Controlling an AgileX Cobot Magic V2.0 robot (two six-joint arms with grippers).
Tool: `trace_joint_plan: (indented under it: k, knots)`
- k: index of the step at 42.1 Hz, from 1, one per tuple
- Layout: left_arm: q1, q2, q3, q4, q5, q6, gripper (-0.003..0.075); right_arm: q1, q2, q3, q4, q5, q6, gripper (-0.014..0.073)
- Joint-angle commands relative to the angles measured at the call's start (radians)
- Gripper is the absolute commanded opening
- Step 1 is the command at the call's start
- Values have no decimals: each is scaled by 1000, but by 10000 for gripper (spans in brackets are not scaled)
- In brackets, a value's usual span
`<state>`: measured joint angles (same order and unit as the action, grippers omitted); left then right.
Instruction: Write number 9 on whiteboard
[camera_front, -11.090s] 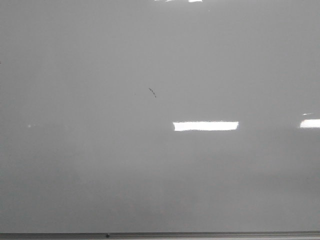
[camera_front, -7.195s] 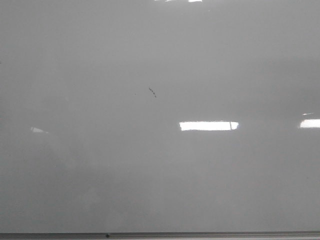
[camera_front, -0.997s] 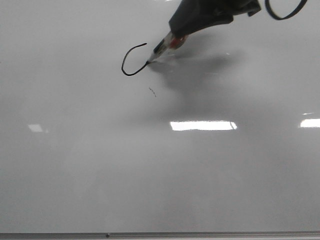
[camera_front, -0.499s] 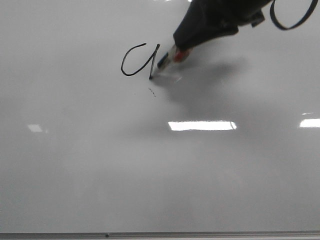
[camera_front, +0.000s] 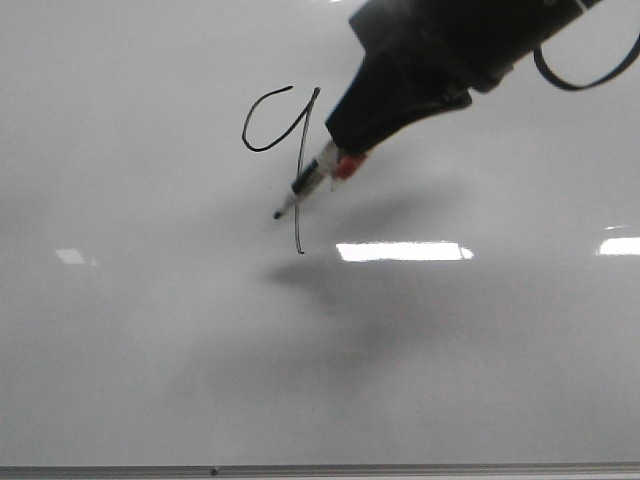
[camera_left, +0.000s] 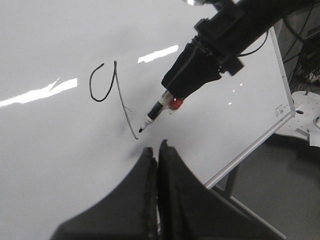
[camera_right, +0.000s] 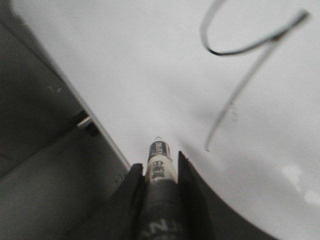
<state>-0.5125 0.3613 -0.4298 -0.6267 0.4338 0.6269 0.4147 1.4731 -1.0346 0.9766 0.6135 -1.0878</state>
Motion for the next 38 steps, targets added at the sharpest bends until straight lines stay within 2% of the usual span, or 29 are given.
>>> trace_joint_plan:
  k: [1, 4, 6, 11, 13, 16, 20, 24, 32, 38]
  knots:
    - [0, 47, -59, -24, -20, 40, 17, 38, -113, -30, 25, 54, -111, -59]
    - [0, 136, -128, -24, 60, 138, 122, 71, -150, -30, 25, 67, -181, -59]
    - [0, 208, -181, -26, 112, 204, 221, 97, -164, -30, 23, 76, -237, -59]
    - [0, 412, -317, -28, 227, 347, 533, 157, -175, -33, -17, 95, -301, -59]
    - [-2, 489, -364, -26, 275, 415, 601, 179, -175, -43, -42, 109, -301, -59]
    - [-2, 559, -400, -26, 307, 475, 587, 197, -177, -62, -45, 138, -301, -59]
    - [-10, 622, -413, -29, 328, 519, 524, 209, -177, -100, -45, 191, -301, -59]
    - [-58, 649, -413, -29, 294, 531, 458, 221, -177, -128, -46, 217, -301, -59]
    - [-146, 653, -413, -29, 203, 546, 424, 229, -177, -132, -50, 239, -301, -59]
    - [-190, 653, -413, -29, 179, 547, 337, 229, -177, -132, -66, 239, -304, -59]
